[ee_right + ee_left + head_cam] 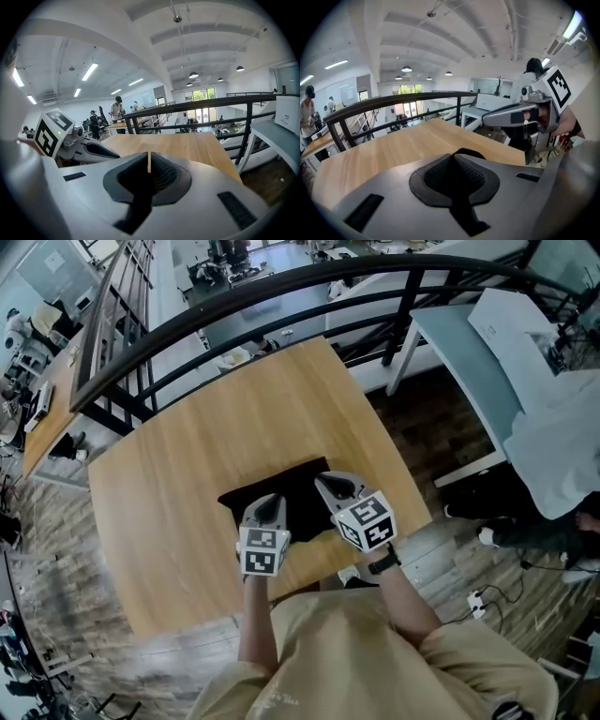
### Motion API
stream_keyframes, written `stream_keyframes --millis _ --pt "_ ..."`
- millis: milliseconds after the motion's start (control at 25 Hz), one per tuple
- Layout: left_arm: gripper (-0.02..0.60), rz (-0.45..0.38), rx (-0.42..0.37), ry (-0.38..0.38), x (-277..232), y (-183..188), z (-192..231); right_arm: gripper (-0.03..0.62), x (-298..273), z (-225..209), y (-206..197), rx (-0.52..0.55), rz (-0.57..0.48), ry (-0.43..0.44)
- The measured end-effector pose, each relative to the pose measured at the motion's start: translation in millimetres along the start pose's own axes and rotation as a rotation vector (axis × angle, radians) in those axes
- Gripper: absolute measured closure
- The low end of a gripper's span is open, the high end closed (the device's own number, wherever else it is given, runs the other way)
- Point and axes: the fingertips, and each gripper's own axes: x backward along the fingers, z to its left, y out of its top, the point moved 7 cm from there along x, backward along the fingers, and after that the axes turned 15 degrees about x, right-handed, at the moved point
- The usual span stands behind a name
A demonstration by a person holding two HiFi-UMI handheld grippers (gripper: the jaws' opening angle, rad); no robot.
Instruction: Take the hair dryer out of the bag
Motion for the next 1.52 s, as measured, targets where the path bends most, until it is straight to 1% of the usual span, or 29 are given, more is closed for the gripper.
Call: stream_keyframes --millis 80,160,200,280,320,440,560,680,760,880,1040,1160,1240,1360,1520 --pt "0.566 0.028 -0.004 -0.041 -10 -3 -4 0.569 -1 -3 -4 -0.004 0.011 -0.005" --pt "0.566 0.037 -0.001 -0.081 -17 -2 -7 0.569 -4 -6 -6 -0.008 0.017 -0.008" --pt "0.558 0.047 -0.016 -0.092 -21 -2 -9 0.569 -6 -7 -7 -0.010 0.019 -0.009" --pt "0.496 0.082 -0.057 -0.108 -31 -5 -14 0.569 -7 -10 -9 -0.013 0.020 -0.012" --pt "0.488 0.101 -0.071 -0.117 -36 -7 -16 0.569 -7 -12 -10 -0.015 0.021 -0.015" --pt "0.479 0.181 -0.093 -0.145 -52 -18 -20 0.569 -8 -18 -15 -0.022 0.031 -0.022" --pt "0.423 0.286 -0.100 -0.184 -67 -31 -22 0.569 -10 -23 -16 -0.046 0.030 -0.010" --pt "0.403 0.363 -0.128 -0.188 -79 -42 -20 0.569 -13 -24 -15 -0.050 0.026 -0.005" --pt "0.387 0.400 -0.139 -0.184 -85 -48 -19 0.569 -14 -23 -16 -0.048 0.033 -0.006" --pt "0.392 0.434 -0.156 -0.174 -92 -55 -18 0.569 -13 -25 -21 -0.054 0.042 -0.008" --pt "0.460 0.457 -0.148 -0.166 -98 -63 -16 0.569 -12 -28 -25 -0.059 0.052 -0.014" --pt "0.490 0.460 -0.127 -0.173 -97 -64 -17 0.569 -10 -30 -28 -0.058 0.058 -0.018" --pt "0.515 0.451 -0.120 -0.174 -95 -65 -17 0.569 -8 -31 -29 -0.055 0.064 -0.020" --pt "0.547 0.423 -0.088 -0.160 -89 -63 -14 0.569 -5 -32 -33 -0.052 0.073 -0.023" --pt "0.557 0.392 -0.042 -0.154 -79 -61 -10 0.569 2 -37 -40 -0.043 0.091 -0.027"
